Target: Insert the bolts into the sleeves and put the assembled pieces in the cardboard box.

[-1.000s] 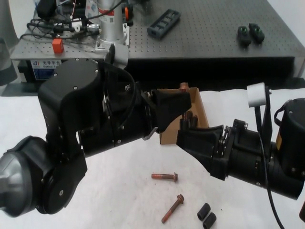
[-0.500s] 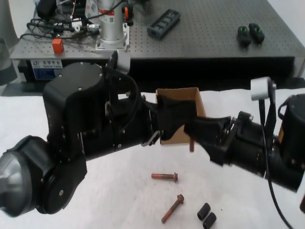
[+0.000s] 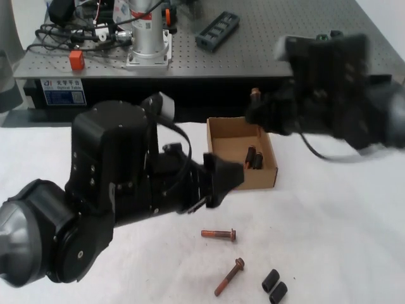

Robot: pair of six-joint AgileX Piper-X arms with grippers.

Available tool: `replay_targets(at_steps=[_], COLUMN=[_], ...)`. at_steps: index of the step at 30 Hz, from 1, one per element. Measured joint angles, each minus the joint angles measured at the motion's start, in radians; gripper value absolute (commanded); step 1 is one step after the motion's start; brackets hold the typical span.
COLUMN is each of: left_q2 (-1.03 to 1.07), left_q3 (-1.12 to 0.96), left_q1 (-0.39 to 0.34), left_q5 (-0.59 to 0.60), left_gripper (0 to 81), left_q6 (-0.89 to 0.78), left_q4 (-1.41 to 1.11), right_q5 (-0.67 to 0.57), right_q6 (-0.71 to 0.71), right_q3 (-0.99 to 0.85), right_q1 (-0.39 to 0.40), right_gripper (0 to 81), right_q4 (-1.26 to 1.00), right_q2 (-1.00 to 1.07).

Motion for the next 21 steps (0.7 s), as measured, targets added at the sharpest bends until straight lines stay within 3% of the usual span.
replay_targets(at_steps=[10, 12, 16, 17, 21], left_q2=[0.170, 0.261, 0.355, 0.384, 0.459], left_q3=[-0.238, -0.347, -0.438, -0.466, -0.531], left_q1=[-0.036, -0.066, -0.100, -0.110, -0.130], left_q5=[-0.070, -0.094, -0.134, -0.144, -0.155], left_gripper=[45.4, 44.7, 41.8, 41.7, 41.0], left_q6=[0.367, 0.445, 0.517, 0.534, 0.565], left_q4=[0.474, 0.589, 0.698, 0.731, 0.807], right_q5=[0.050, 0.056, 0.062, 0.062, 0.032], right_q6=[-0.018, -0.018, -0.018, -0.018, -0.018], right_q3=[-0.223, -0.231, -0.238, -0.238, -0.246], right_q1=[0.000, 0.000, 0.000, 0.000, -0.003], right_gripper=[1.3, 8.3, 40.0, 44.5, 39.1], right_q4=[0.206, 0.221, 0.248, 0.249, 0.246], right_q2=[0.238, 0.250, 0.258, 0.258, 0.244])
